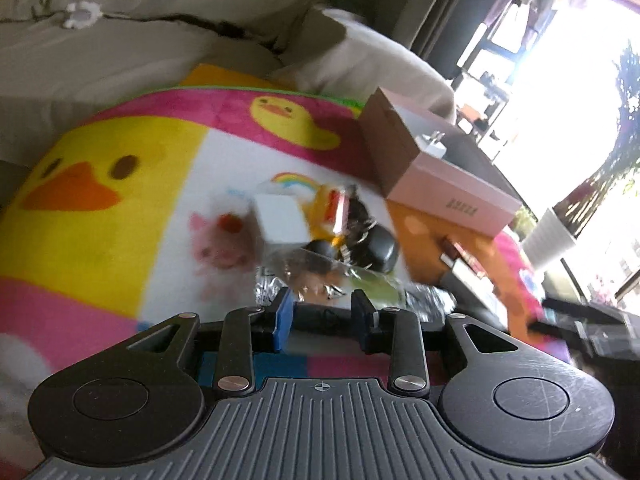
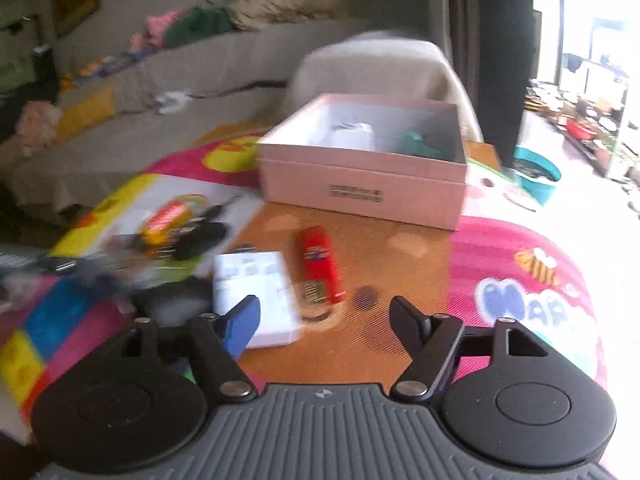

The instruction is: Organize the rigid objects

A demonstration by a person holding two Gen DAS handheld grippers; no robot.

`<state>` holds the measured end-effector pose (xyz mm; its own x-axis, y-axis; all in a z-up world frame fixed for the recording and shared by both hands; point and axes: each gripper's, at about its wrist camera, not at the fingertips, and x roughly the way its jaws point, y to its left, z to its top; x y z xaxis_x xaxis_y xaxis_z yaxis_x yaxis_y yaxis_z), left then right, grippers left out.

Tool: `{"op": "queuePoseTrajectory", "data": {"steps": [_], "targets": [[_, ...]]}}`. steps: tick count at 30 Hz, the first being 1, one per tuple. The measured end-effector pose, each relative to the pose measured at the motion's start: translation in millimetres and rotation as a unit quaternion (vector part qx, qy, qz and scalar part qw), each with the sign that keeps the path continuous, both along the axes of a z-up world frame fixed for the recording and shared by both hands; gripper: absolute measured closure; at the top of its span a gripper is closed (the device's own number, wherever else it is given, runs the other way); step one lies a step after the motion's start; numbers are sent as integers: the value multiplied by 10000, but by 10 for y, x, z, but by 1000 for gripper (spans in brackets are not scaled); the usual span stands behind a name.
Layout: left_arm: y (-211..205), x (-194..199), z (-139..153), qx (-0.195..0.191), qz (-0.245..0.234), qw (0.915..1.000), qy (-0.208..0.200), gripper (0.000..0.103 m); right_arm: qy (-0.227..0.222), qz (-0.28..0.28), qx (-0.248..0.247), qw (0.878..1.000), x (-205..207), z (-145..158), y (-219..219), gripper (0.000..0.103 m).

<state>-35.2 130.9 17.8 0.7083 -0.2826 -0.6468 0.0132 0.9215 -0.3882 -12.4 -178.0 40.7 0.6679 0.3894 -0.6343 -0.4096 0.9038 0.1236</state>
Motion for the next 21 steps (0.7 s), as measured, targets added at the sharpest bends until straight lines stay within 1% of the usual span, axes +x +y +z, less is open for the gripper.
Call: {"op": "queuePoseTrajectory", "data": {"steps": [2, 5, 7, 8, 11, 15, 18, 20, 21], "targets": [[-108, 75, -12, -49, -67, 10000, -42, 66, -21, 357, 95, 9993, -174, 23, 13, 19], [-260, 213, -31, -130, -232, 9995, -154, 65, 33, 1015, 24, 9948, -369, -3, 152, 18], [-333, 317, -51, -167, -325, 9991, -231, 65, -1, 1248, -193, 9920, -445, -73, 283, 18], [-354, 366, -61, -170, -347, 9988, -285, 66, -78, 1278, -407, 9909, -461, -122, 363, 18], [-373, 427, -58, -43, -331, 9987, -395, 66, -364, 1018, -1026, 9888, -382, -238, 506, 20], [-364, 362, 6, 222, -387, 9979, -480, 66, -484, 655, -1150, 9900, -158, -253, 460, 20], [-382, 246, 77, 486, -514, 9959, -570, 66, -633, 218, -1349, 9886, 14, -289, 371, 20], [-411, 141, 127, 581, -674, 9941, -617, 66, -591, -91, -1376, 9887, 145, -327, 283, 20], [-416, 82, 149, 587, -760, 9934, -625, 66, -502, -172, -1269, 9905, 193, -333, 220, 20]]}}
